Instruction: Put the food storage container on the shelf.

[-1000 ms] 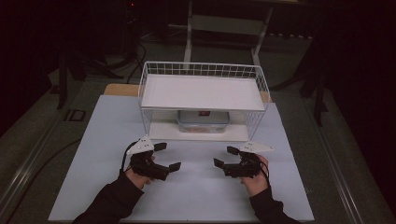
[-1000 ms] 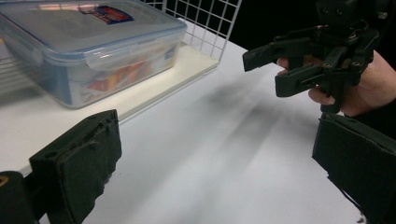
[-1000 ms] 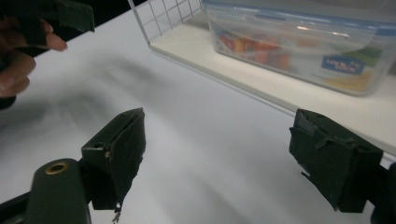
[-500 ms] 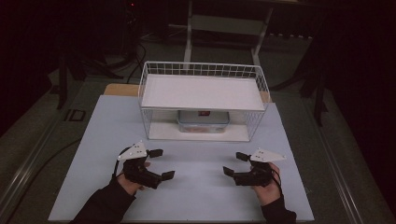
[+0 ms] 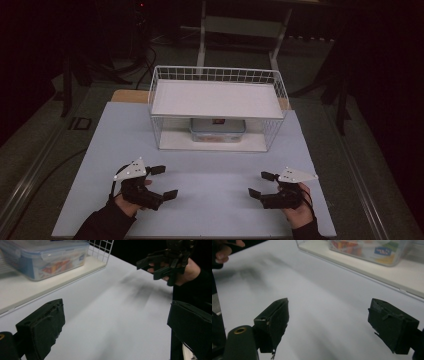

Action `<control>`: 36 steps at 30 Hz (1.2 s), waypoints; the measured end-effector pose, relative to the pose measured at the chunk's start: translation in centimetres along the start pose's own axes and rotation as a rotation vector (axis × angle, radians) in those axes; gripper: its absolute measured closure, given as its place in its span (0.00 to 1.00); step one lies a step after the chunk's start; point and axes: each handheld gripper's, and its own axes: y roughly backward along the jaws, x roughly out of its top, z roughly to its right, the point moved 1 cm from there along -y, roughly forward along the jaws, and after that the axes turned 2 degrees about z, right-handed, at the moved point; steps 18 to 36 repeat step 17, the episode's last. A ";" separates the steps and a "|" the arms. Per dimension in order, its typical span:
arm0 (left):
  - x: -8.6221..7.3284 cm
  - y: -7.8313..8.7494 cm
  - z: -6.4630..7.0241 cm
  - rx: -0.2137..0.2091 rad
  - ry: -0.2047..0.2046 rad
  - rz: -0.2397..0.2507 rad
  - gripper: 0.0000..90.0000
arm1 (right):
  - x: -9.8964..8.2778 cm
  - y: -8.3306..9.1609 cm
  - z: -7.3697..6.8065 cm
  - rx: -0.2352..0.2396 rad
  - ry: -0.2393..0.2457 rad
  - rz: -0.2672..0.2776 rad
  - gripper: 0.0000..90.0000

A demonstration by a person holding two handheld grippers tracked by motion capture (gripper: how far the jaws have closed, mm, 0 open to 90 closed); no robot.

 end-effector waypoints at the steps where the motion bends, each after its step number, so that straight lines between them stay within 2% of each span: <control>1: -0.1 0.1 0.0 0.000 0.001 -0.001 0.02 | -0.1 0.2 0.0 -0.005 0.004 -0.007 0.16; 4: -0.5 0.1 0.0 0.000 -0.012 -0.003 0.02 | -0.3 0.8 0.6 -0.017 -0.005 0.003 0.16; 7: -0.7 -0.1 -0.3 0.012 -0.027 -0.016 0.02 | -0.7 1.1 1.2 -0.053 0.015 -0.016 0.17; 11: -1.2 -0.5 -0.7 0.025 -0.015 -0.036 0.02 | -0.9 0.9 1.5 -0.028 0.005 -0.029 0.17; 17: -1.4 -0.8 -0.7 0.022 0.001 -0.019 0.02 | -1.1 0.3 1.1 0.010 0.024 -0.070 0.17; 36: -1.4 -0.8 -0.7 0.022 0.001 -0.019 0.02 | -1.1 0.3 1.1 0.010 0.024 -0.070 0.17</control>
